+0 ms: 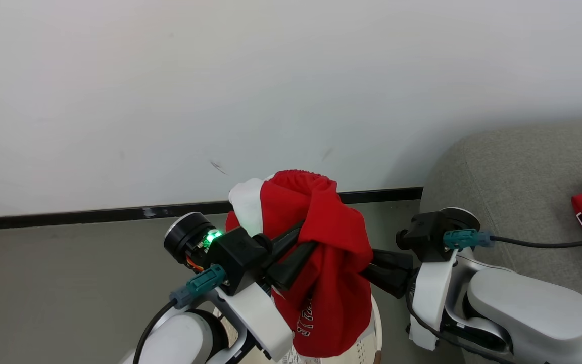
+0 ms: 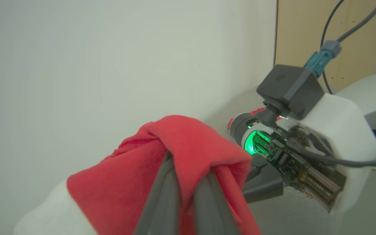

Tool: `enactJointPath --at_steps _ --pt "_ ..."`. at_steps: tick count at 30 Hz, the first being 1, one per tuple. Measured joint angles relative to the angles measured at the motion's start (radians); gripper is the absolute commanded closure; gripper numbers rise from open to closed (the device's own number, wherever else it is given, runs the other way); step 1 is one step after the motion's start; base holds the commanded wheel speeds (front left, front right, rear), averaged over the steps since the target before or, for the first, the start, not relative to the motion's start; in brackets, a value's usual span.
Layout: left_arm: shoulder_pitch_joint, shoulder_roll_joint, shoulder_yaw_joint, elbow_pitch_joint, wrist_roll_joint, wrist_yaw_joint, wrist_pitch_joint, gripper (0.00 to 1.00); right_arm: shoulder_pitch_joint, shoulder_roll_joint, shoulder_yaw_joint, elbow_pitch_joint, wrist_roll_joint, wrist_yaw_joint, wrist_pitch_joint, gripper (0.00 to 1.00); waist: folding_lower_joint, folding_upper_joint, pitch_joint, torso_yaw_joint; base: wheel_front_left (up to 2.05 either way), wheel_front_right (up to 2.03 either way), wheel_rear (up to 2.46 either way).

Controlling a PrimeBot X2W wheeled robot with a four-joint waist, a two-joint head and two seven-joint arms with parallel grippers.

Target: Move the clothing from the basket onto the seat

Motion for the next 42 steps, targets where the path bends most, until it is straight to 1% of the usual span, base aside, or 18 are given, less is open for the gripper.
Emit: enactJointPath --at_steps 7,14,15,16,18,19,21,27,32,36,42 --pt "0.027 -0.003 0.010 0.001 -0.012 0.014 0.000 1.00 -0.001 0.002 0.000 0.030 0.010 0.000 -0.021 1.00 0.0000 0.0000 0.007 -0.011 0.00 0.00 0.00" --pt "0.061 -0.011 0.038 0.034 -0.042 0.035 -0.005 1.00 0.003 -0.042 -0.005 0.053 0.044 0.000 -0.034 1.00 0.0000 0.0000 0.010 -0.029 0.00 0.00 0.00" --pt "0.064 -0.012 0.039 0.038 -0.044 0.036 -0.010 0.81 0.006 -0.050 -0.009 0.058 0.049 0.000 -0.035 1.00 0.0000 0.0000 0.010 -0.031 0.00 0.00 0.00" --pt "0.066 -0.013 0.041 0.044 -0.046 0.036 -0.010 0.58 0.008 -0.058 -0.018 0.063 0.056 0.000 -0.035 1.00 -0.0001 0.0000 0.010 -0.034 0.00 0.00 0.00" --pt "0.076 -0.018 0.044 0.053 -0.058 0.036 -0.020 0.03 0.009 -0.076 -0.050 0.071 0.064 0.000 -0.036 1.00 0.0000 0.0000 0.010 -0.040 0.00 0.00 0.00" --pt "0.085 -0.020 0.044 0.063 -0.069 0.036 -0.028 0.00 0.009 -0.095 -0.089 0.079 0.064 0.000 -0.036 1.00 0.0000 0.0000 0.010 -0.047 0.00 0.00 0.00" --pt "0.088 -0.021 0.044 0.069 -0.071 0.036 -0.037 0.00 0.010 -0.114 -0.132 0.092 0.071 0.000 -0.036 1.00 0.0000 0.0000 0.009 -0.054 0.00 0.00 0.00" --pt "0.102 -0.027 0.036 0.089 -0.071 0.030 -0.063 0.00 0.020 -0.153 -0.339 0.089 0.072 0.000 -0.036 1.00 0.0000 0.0000 0.007 -0.080 0.00 0.00 0.00" --pt "0.102 -0.039 0.010 0.098 -0.071 0.019 -0.086 0.00 0.096 -0.194 -0.472 0.088 0.072 0.000 -0.036 1.00 0.0000 0.0000 0.002 -0.105 0.00 0.00 0.00" --pt "0.103 -0.048 -0.010 0.110 -0.070 0.011 -0.103 0.00 0.167 -0.205 -0.564 0.087 0.071 0.000 -0.036 1.00 -0.0001 0.0000 -0.002 -0.127 0.00 0.00 0.00" --pt "0.122 -0.064 -0.041 0.124 -0.070 0.001 -0.120 0.00 0.289 -0.201 -0.688 0.084 0.068 0.000 -0.036 1.00 0.0000 0.0000 -0.008 -0.160 0.00 0.00 0.00"
